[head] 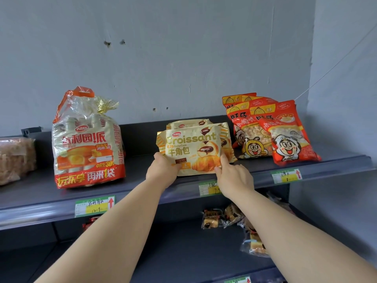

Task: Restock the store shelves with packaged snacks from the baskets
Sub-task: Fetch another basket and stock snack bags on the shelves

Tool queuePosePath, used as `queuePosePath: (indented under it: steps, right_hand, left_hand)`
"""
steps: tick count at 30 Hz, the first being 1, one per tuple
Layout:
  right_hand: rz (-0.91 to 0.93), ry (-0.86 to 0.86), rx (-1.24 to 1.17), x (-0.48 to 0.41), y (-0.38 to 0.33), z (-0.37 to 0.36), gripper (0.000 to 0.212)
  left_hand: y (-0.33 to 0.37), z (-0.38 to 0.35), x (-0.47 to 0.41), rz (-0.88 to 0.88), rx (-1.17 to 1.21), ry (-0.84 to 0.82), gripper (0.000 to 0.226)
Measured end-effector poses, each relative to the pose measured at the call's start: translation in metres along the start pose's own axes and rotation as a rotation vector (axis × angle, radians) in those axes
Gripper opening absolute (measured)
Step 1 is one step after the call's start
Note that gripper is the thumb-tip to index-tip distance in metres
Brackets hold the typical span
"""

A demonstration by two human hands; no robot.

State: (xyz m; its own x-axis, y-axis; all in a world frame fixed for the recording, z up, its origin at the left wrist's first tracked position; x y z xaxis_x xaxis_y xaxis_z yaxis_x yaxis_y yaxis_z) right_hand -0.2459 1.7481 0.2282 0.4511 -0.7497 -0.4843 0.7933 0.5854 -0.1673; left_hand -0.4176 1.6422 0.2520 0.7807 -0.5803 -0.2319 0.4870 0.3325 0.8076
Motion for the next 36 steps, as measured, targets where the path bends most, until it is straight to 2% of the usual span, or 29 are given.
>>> queuePosePath:
  steps: [12,21,26,29,32,36]
  right_hand:
    - [-0.017,-0.03,0.02,0.001,0.0,-0.002,0.054]
    - [-0.017,-0.115,-0.075,0.008,-0.001,0.002,0.067]
    - [-0.057,-0.134,-0.066,0.027,-0.016,0.003,0.077]
    - [-0.084,-0.113,-0.088,0.043,-0.029,0.009,0.08]
    - [-0.075,-0.104,-0.094,0.054,-0.044,0.017,0.075]
    - [-0.048,-0.138,-0.064,0.07,-0.055,0.027,0.061]
  left_hand:
    - [0.001,0.003,0.005,-0.01,-0.013,-0.014,0.066]
    - [-0.002,0.008,0.018,-0.088,0.168,0.031,0.07]
    - [-0.001,0.02,0.025,-0.086,0.186,0.041,0.048]
    - [0.0,0.029,0.035,-0.121,0.176,0.043,0.05]
    - [-0.003,0.035,0.044,-0.191,0.115,0.0,0.049]
    - [-0.004,0.043,0.05,-0.255,0.012,-0.04,0.032]
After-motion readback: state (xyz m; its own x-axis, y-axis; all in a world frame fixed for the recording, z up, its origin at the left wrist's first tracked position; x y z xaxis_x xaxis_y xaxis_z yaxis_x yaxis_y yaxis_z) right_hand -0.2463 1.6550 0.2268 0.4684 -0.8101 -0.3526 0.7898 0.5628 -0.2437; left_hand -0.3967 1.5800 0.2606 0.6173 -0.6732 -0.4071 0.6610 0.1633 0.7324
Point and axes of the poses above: each hand's wrist, its own x-axis away from the middle knuckle, its own z-axis out of the back of the hand, y = z × x, the point moved 3 cm from there along -x, towards the middle knuckle, and after that the axes turned 7 degrees about x, right-handed, at the moved point
